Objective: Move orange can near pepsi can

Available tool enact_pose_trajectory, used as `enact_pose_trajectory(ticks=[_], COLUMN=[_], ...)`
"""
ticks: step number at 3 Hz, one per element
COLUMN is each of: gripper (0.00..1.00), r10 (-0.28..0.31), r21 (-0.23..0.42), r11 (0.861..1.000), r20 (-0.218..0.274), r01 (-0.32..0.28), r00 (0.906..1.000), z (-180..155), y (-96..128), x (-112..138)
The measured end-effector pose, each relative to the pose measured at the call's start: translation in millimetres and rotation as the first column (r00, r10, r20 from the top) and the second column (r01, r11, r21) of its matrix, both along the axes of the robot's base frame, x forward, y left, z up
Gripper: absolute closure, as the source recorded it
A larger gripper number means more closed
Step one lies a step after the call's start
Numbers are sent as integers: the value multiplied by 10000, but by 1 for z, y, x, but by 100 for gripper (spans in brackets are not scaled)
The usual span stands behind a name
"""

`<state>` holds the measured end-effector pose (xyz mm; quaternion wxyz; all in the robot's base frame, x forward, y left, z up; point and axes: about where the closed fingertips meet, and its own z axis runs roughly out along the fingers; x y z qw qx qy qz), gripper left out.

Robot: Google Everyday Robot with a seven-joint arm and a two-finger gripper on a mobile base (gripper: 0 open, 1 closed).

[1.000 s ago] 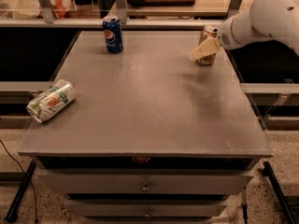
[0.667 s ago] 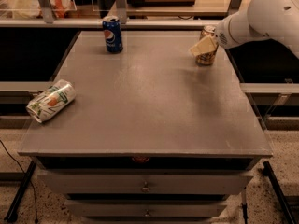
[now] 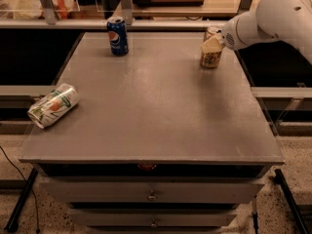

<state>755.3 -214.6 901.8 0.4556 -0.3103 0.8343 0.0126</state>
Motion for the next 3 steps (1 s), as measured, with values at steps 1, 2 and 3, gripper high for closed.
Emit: enact_pose_trajectory(ticks=[1, 2, 3], gripper=[88, 100, 100], r10=[360, 873, 1391], r21=[-84, -295, -540], r11=[9993, 9959, 9894], r20=[233, 564, 900], r01=[-358, -857, -1346], r00=[9991, 9946, 9862], z=[13, 38, 70], y=[3, 7, 8], x=[1, 0, -7])
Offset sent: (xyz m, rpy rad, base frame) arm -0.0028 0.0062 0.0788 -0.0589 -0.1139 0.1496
